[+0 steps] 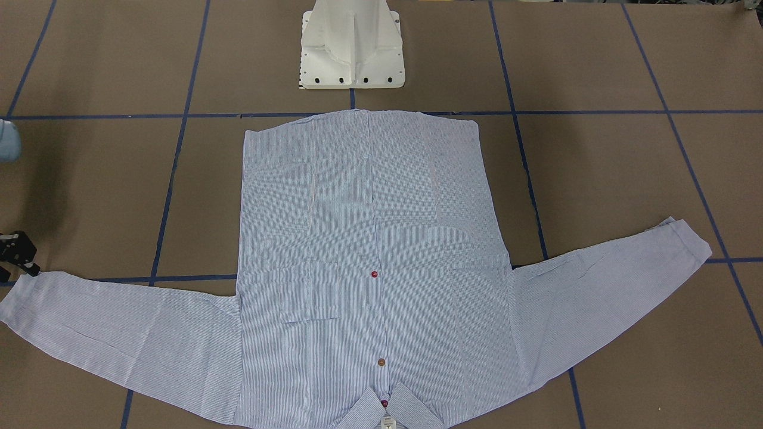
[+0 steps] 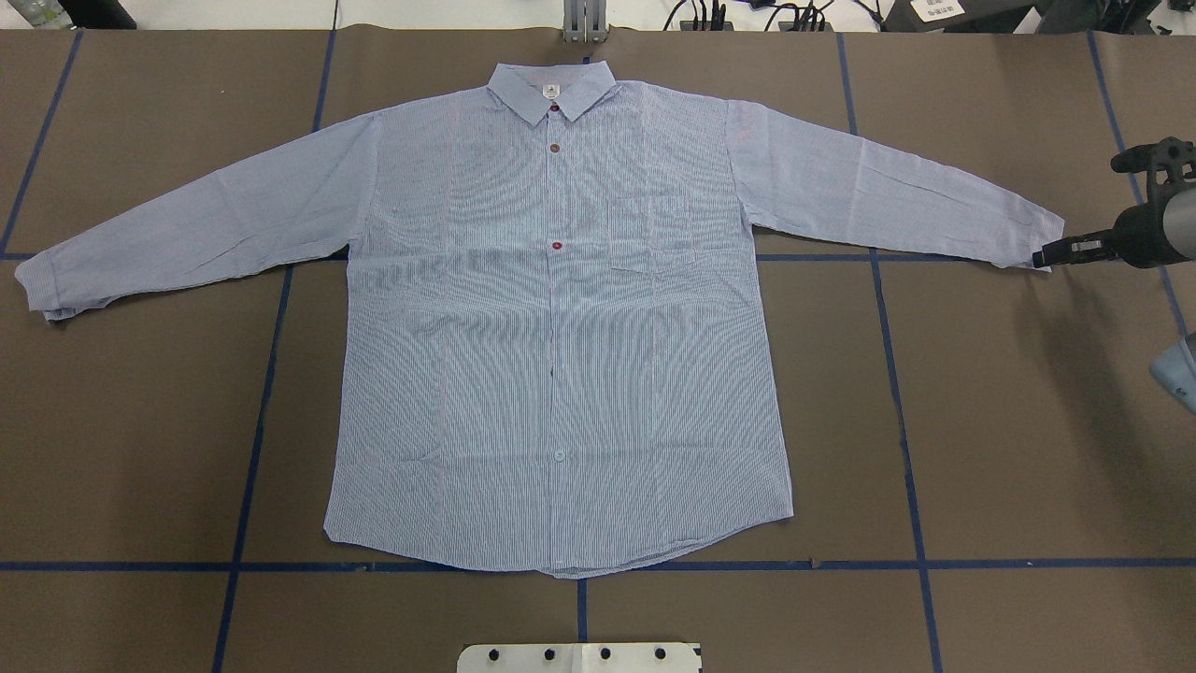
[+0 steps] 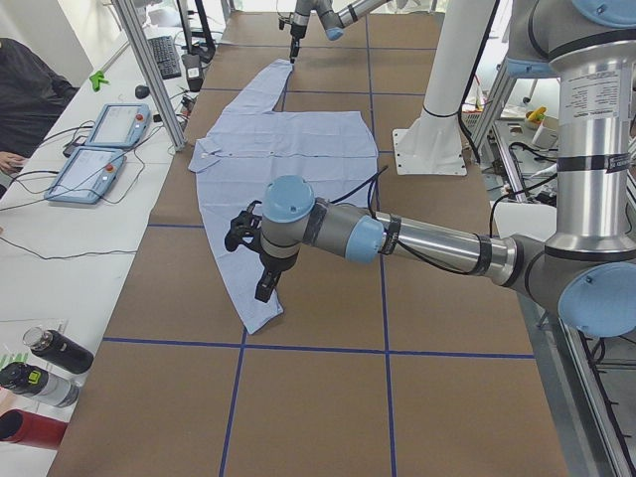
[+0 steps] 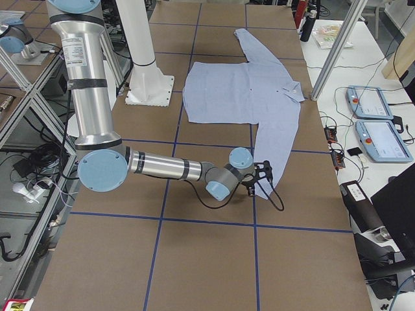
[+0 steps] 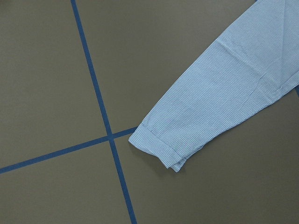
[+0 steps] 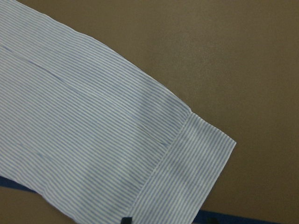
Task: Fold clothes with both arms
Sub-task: 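Grasp the cuff of the sleeve nearest the right gripper, then carry the sleeve with the right gripper across the shirt toward the collar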
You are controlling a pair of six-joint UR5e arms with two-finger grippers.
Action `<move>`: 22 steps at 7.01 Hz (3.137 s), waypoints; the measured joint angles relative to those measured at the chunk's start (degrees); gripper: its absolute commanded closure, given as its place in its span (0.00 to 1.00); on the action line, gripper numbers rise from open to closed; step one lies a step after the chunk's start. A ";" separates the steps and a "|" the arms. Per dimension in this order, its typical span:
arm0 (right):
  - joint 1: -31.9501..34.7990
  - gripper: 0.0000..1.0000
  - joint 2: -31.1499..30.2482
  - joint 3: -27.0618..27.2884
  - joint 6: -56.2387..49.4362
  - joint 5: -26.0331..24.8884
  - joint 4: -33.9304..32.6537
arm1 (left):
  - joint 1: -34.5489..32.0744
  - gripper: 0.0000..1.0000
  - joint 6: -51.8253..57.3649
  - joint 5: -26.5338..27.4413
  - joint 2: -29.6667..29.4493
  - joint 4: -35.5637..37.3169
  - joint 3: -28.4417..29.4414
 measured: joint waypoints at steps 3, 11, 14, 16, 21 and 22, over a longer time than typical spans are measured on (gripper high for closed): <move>-1.06 0.41 0.29 0.23 2.44 -1.01 0.10 | 0.00 0.00 0.00 -0.03 0.07 -0.05 0.29; -2.23 1.00 0.92 2.45 2.65 -1.14 -0.80 | 0.00 0.00 0.00 -0.04 0.07 -0.08 0.61; -2.39 1.00 7.69 11.08 2.87 -0.69 -16.19 | 0.00 0.00 0.00 -0.04 0.02 -0.08 0.62; -5.43 1.00 17.62 15.78 6.10 -3.30 -30.90 | 0.00 0.00 0.00 -0.04 -0.01 -0.08 0.62; -22.92 1.00 46.43 2.78 17.40 -24.77 -41.46 | 0.00 0.00 0.00 -0.14 -0.02 -0.08 1.12; -25.51 1.00 50.29 -0.35 17.69 -28.34 -41.51 | 0.00 0.00 0.00 -0.18 -0.02 -0.08 1.25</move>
